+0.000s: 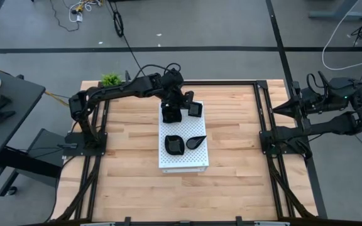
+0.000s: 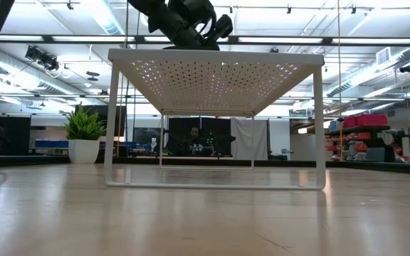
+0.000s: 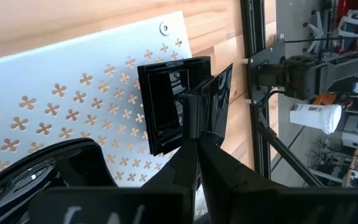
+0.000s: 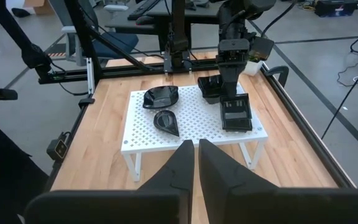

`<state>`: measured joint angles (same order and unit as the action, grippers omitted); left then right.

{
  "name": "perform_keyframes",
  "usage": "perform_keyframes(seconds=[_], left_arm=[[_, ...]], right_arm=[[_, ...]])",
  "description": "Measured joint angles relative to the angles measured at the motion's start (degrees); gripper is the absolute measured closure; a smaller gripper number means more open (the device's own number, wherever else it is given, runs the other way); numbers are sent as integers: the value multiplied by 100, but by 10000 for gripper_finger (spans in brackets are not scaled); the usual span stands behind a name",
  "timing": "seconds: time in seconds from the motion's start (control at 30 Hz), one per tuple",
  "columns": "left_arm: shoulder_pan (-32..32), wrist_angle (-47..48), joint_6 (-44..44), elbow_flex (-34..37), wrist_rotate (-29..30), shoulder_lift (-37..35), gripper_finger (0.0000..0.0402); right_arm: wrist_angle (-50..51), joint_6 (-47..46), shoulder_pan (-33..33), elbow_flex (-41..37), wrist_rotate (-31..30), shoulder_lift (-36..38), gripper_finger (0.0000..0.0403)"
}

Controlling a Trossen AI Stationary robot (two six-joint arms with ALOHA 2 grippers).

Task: Pick & Place Mini shaped plates
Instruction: Stack the black square plate on top of the other black square plate on the shelf

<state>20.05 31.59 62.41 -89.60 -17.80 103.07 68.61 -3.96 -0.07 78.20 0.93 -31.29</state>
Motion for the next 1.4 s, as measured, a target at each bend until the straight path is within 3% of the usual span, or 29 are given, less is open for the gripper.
perform_keyframes(seconds=[0.2,0.57,1.03,1.2,1.4], left_arm=[[2,2,39,0,-1,-2,372],[1,-12,1,0,17,-5,321],[-3,-76,-851,-547,56,-11,319],[-111,-40,-911,-549,-68,-11,331],[-330,-44,-1268,-549,-251,-11,383]], right_arm=[[-1,2,0,-1,0,0,374],[0,1,0,-1,0,0,374],[1,-1,1,-1,0,-2,374],[-1,0,0,0,0,0,374],[-1,-1,1,-1,0,0,374]])
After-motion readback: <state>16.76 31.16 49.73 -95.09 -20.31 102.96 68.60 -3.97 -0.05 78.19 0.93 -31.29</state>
